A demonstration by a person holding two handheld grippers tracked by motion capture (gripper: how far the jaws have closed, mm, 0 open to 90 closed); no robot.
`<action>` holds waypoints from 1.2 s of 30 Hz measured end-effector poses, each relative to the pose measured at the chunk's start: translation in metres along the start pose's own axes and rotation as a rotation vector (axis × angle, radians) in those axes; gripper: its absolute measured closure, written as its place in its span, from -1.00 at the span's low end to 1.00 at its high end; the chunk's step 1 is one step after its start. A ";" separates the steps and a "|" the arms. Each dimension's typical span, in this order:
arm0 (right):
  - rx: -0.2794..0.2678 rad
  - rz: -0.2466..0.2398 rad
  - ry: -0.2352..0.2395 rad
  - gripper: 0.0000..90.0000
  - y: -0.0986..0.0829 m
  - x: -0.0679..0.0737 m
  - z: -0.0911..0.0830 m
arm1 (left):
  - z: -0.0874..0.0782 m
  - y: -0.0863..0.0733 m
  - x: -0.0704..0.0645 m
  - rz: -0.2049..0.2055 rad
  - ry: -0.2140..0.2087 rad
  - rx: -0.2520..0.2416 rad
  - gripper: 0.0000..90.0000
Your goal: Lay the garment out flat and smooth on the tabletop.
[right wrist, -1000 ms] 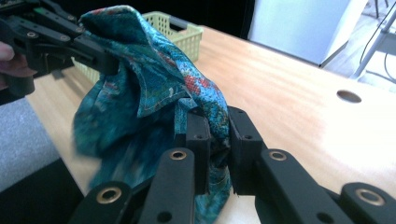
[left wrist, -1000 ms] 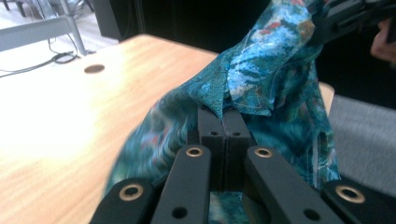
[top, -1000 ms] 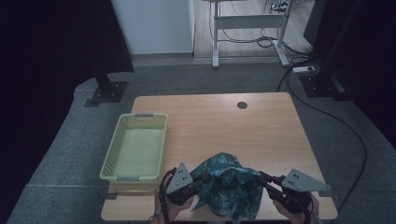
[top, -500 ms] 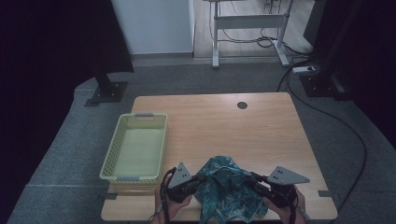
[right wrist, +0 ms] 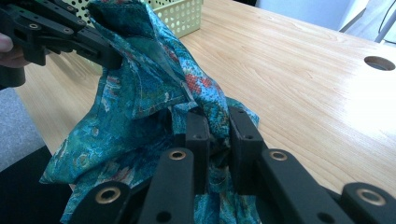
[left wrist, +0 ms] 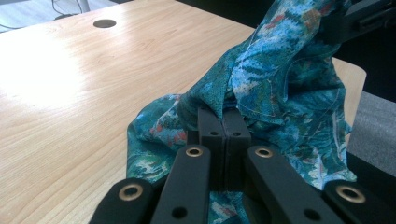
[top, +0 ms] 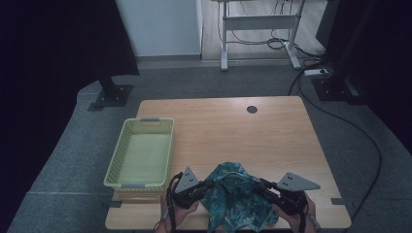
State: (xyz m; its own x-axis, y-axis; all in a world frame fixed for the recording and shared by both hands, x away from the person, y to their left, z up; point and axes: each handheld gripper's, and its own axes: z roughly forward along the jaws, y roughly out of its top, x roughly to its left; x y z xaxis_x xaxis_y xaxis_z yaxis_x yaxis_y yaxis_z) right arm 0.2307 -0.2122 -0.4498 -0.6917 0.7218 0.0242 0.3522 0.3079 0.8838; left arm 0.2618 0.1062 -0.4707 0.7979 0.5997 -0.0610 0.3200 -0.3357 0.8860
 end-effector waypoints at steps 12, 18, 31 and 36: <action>-0.002 0.002 -0.008 0.76 0.009 -0.006 0.009 | 0.006 0.013 0.019 -0.022 0.016 0.008 0.99; -0.004 0.003 -0.008 0.76 0.012 -0.007 0.015 | 0.009 0.016 0.027 -0.034 0.021 0.012 0.99; -0.010 0.020 -0.015 0.76 0.010 -0.011 0.020 | 0.018 0.018 0.032 -0.048 0.020 0.025 0.99; -0.021 0.053 -0.013 0.75 0.006 -0.016 0.023 | 0.021 0.016 0.033 -0.053 0.015 0.032 0.99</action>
State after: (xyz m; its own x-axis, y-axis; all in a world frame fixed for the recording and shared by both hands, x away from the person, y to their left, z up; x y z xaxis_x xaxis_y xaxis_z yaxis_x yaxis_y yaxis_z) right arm 0.2582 -0.2080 -0.4557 -0.6645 0.7444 0.0650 0.3742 0.2562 0.8913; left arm 0.3041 0.1052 -0.4683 0.7715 0.6283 -0.1002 0.3783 -0.3263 0.8663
